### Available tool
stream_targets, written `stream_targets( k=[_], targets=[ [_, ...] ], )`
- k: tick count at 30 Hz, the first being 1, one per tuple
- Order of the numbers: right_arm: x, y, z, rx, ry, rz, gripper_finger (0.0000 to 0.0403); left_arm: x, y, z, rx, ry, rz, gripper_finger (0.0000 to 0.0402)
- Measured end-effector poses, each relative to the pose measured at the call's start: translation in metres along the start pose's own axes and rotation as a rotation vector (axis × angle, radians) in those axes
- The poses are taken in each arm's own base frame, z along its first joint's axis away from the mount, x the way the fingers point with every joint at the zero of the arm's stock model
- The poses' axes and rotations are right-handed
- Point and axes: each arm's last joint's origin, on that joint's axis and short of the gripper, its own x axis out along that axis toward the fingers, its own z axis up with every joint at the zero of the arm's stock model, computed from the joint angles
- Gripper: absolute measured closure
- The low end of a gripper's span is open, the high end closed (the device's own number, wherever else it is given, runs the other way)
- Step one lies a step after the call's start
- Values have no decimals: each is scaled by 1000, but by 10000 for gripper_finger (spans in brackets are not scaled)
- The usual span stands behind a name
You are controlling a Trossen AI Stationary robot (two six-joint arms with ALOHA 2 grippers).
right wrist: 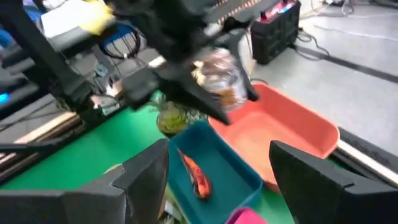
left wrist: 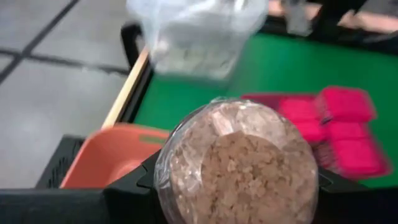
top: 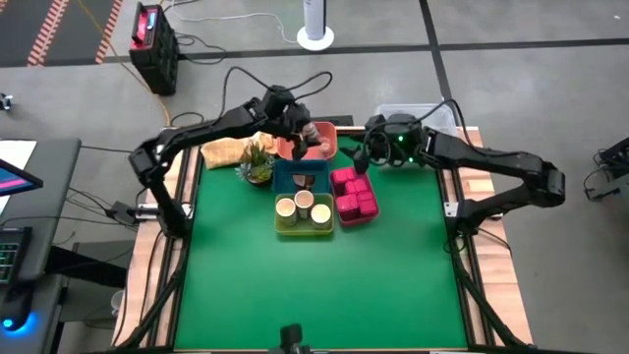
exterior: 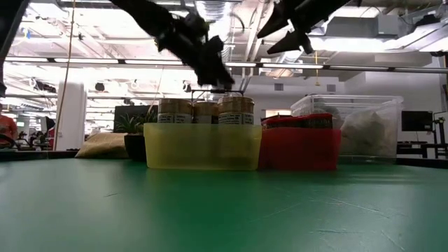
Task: Sort spices by type
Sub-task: Put the right brown seasoning bottle into the orange bin
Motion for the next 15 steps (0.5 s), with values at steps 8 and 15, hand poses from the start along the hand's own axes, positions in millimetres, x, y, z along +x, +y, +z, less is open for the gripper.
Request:
stream_targets(
  k=[8,15],
  targets=[
    [-16,23,-13,67,63,22,102,36,36,-41,-70,74,76,211],
    [-29,38,-31,104,152,-39,102,54,62,-70,-102,124,109,211]
  ],
)
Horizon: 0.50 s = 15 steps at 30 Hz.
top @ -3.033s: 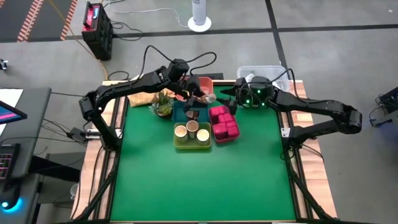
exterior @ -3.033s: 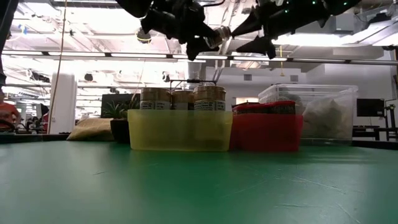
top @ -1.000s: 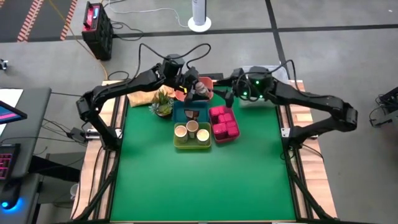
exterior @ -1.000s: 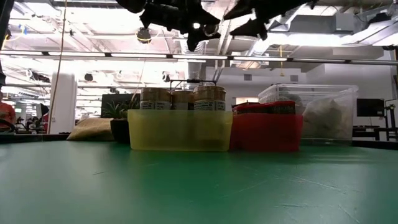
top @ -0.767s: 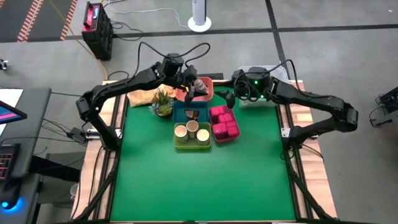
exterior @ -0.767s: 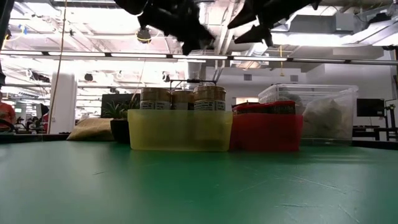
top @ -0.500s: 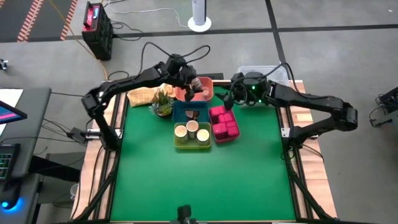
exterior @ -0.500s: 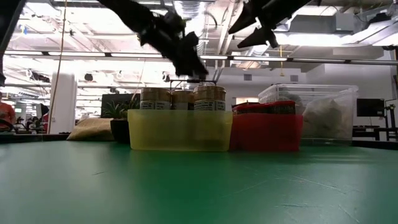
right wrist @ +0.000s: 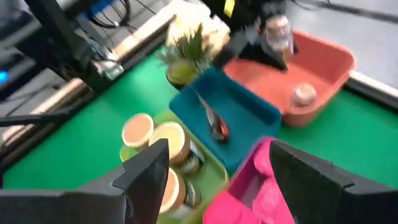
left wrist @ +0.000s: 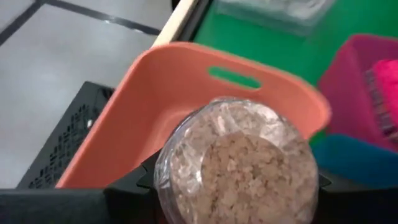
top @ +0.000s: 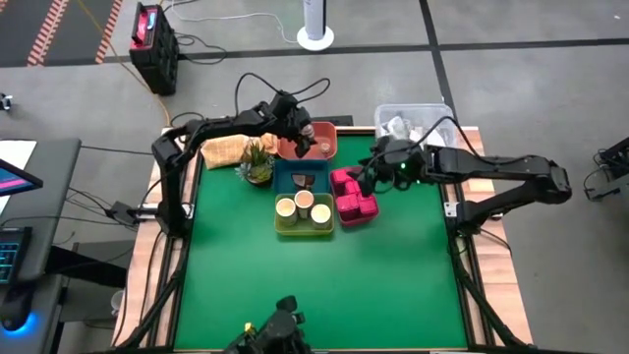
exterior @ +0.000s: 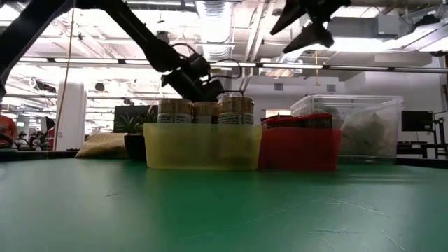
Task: Sort spices by type
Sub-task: Put the right brown seasoning bottle into the orange bin
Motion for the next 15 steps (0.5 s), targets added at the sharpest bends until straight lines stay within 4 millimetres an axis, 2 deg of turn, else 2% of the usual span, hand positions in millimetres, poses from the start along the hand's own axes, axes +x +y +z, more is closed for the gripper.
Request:
stream_targets(
  k=[7,15],
  targets=[
    [-9,10,-13,50,7,-47,102,5,22,-16,16,45,18,211],
    [-12,15,-16,106,-1,-53,102,6,34,-37,55,146,-19,211]
  ],
)
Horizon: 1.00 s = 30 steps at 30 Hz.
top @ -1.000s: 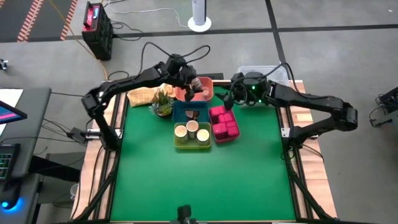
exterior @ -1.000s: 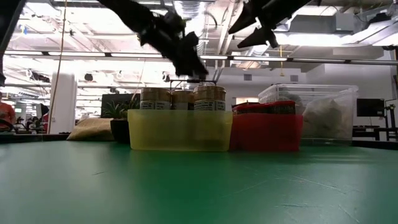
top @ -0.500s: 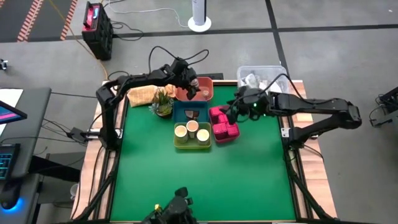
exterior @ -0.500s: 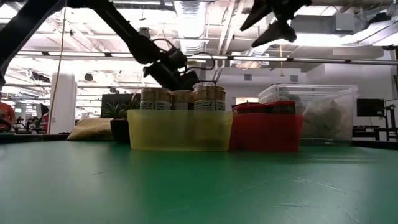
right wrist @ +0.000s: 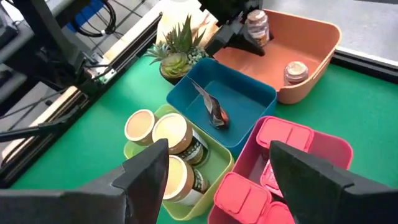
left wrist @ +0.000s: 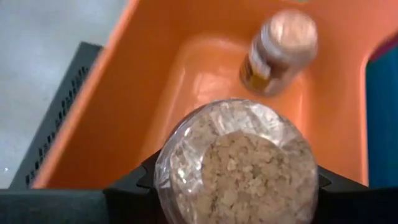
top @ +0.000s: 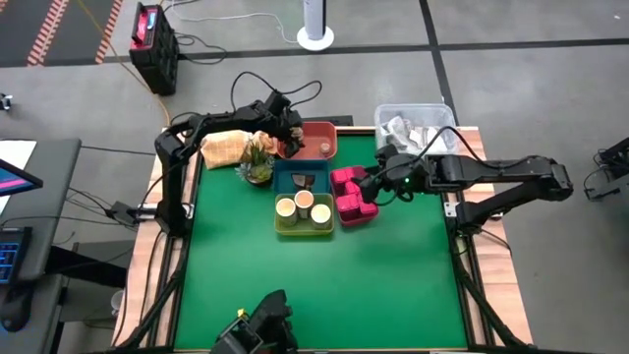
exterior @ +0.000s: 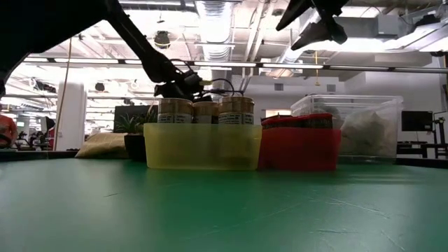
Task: Sort spices by type
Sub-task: Put the right brown seasoning bottle into the orange bin
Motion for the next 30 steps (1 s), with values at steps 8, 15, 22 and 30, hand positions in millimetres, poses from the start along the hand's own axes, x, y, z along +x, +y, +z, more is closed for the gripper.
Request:
stream_targets(
  k=[8,15,22,30],
  targets=[
    [0,0,0,28,-10,-8,102,4,-1,-17,123,22,-51,211],
    [0,0,0,39,-9,-8,102,7,-4,-19,156,0,-45,208],
    [-1,3,-2,38,-5,2,102,10,-11,-17,229,8,-36,202],
    [-1,2,-2,38,-5,1,102,16,-11,-15,265,13,29,168]
  ],
)
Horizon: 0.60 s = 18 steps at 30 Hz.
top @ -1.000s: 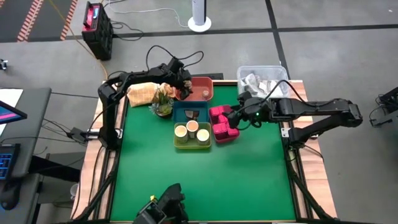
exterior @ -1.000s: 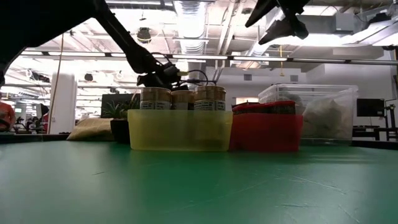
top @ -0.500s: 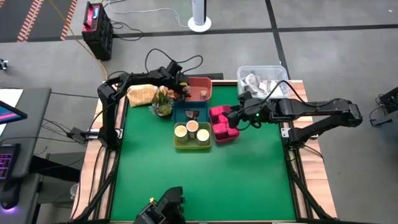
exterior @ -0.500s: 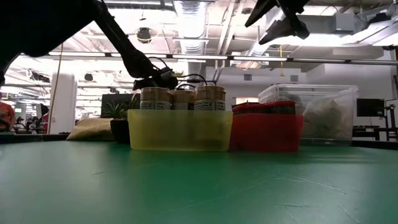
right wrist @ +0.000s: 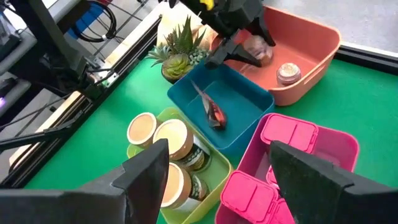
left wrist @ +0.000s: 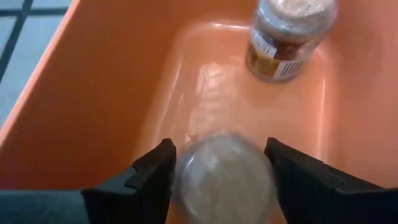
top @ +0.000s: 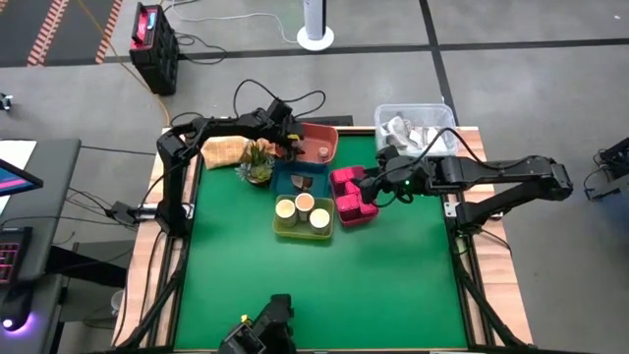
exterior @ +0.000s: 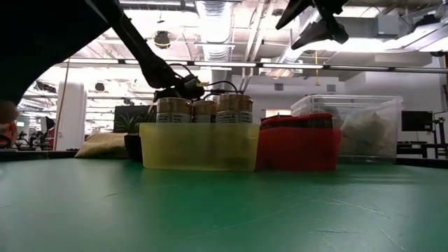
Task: Sort spices by type
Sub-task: Put the right brown seasoning bottle into the orange bin
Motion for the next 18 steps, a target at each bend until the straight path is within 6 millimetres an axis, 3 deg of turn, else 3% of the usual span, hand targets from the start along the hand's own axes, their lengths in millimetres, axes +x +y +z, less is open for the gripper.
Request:
stream_targets(
  k=[7,18],
  targets=[
    [0,0,0,0,0,0,102,-2,3,2,-37,33,22,167],
    [-13,-10,4,-18,4,-24,102,-17,18,34,-146,-9,42,173]
  ],
)
